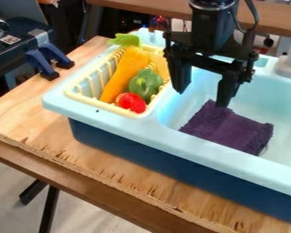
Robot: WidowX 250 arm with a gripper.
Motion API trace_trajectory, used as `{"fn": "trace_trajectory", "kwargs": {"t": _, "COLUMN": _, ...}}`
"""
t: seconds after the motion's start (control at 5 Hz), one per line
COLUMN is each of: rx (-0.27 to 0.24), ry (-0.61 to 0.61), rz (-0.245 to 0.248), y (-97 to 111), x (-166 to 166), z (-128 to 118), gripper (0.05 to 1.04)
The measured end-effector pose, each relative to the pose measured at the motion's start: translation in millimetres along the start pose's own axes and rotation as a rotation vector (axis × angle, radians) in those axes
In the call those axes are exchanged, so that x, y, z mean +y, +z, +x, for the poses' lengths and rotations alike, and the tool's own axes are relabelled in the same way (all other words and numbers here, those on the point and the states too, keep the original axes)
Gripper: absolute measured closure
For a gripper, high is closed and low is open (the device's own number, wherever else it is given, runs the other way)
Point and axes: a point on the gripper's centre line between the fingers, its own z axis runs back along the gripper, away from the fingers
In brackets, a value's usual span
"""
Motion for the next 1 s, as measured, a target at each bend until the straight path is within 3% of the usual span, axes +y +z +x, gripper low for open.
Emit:
{"fn": "trace_trajectory", "kwargs": {"t": 0.4, "rx": 0.059, "ry": 0.026, "rz": 0.036, "y": -13, "x": 14, "z": -4, "gripper": 0.081}}
{"fn": "trace_trajectory", "kwargs": {"t": 0.6, "rx": 0.024, "ry": 0.058, "rz": 0.059, "y": -2, "x": 33, "z": -2, "gripper": 0.081}}
{"fn": "trace_trajectory", "kwargs": {"t": 1.0, "rx": -0.042, "ry": -0.020, "rz": 0.155, "y": 25, "x": 60, "z": -22, "gripper": 0.081}}
